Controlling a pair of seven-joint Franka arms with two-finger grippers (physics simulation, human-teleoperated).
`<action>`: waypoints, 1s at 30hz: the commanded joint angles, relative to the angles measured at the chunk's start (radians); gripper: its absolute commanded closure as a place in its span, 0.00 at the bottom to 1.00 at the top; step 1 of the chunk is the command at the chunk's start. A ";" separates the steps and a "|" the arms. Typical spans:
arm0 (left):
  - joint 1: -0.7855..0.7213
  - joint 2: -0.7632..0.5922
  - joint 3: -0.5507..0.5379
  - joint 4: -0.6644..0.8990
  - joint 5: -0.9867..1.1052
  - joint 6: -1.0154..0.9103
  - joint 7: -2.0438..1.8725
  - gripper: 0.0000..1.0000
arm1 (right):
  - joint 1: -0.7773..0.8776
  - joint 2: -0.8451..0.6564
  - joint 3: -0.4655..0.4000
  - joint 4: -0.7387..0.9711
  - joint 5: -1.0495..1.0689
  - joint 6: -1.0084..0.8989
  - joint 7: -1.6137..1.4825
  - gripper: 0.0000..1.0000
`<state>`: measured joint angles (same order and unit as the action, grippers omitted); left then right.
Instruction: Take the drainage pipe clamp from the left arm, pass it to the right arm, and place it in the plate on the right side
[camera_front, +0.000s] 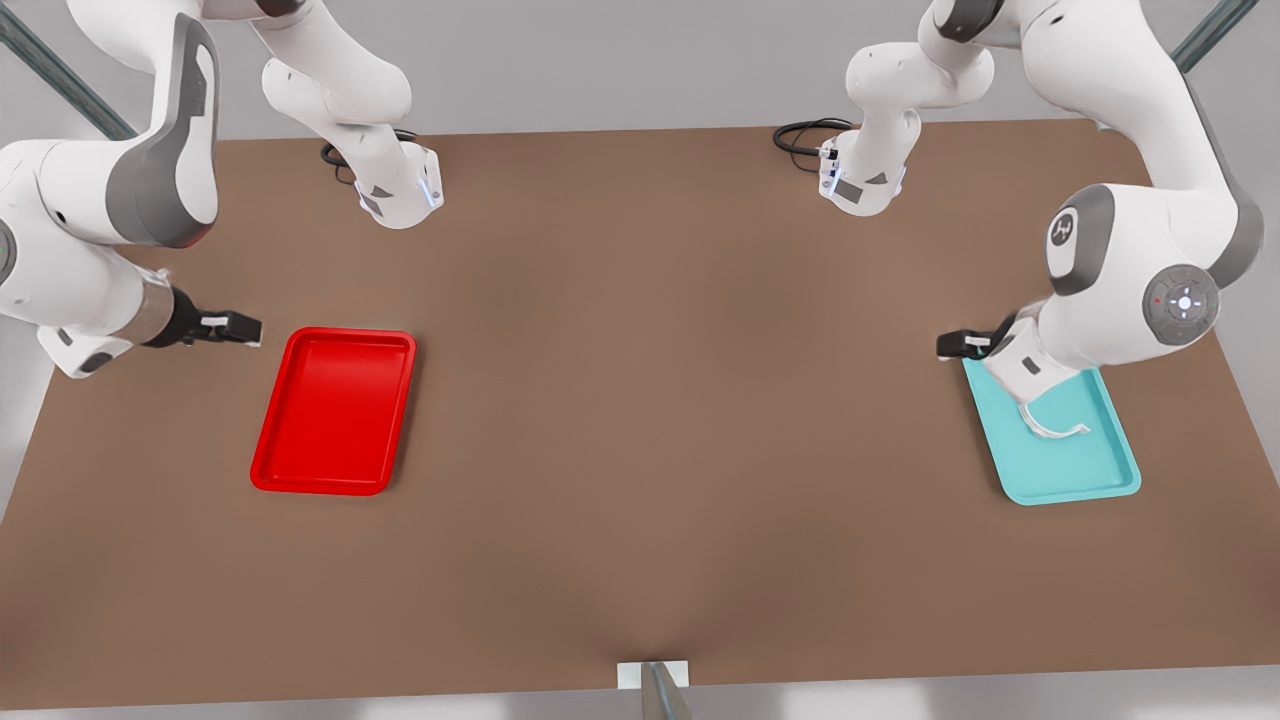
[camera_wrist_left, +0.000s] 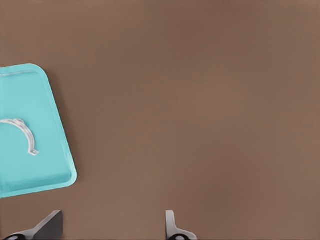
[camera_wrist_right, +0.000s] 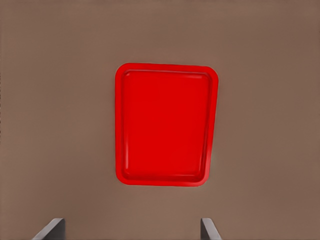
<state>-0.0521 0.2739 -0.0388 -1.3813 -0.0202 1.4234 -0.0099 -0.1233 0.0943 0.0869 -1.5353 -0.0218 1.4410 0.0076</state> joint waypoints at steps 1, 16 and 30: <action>-0.069 -0.016 0.112 0.001 0.026 0.071 -0.139 0.00 | 0.017 -0.001 0.001 -0.002 0.003 0.078 0.000 0.00; 0.235 0.380 0.280 -0.090 0.026 0.733 -0.538 0.00 | 0.031 0.050 0.008 -0.016 0.005 0.154 -0.001 0.00; 0.304 0.395 0.269 -0.268 -0.101 0.858 -0.803 0.00 | 0.031 0.048 0.010 -0.034 0.008 0.156 -0.001 0.00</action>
<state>0.2506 0.6696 0.2300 -1.6480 -0.1054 2.2044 -0.4863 -0.0926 0.1446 0.0958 -1.5689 -0.0148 1.5951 0.0063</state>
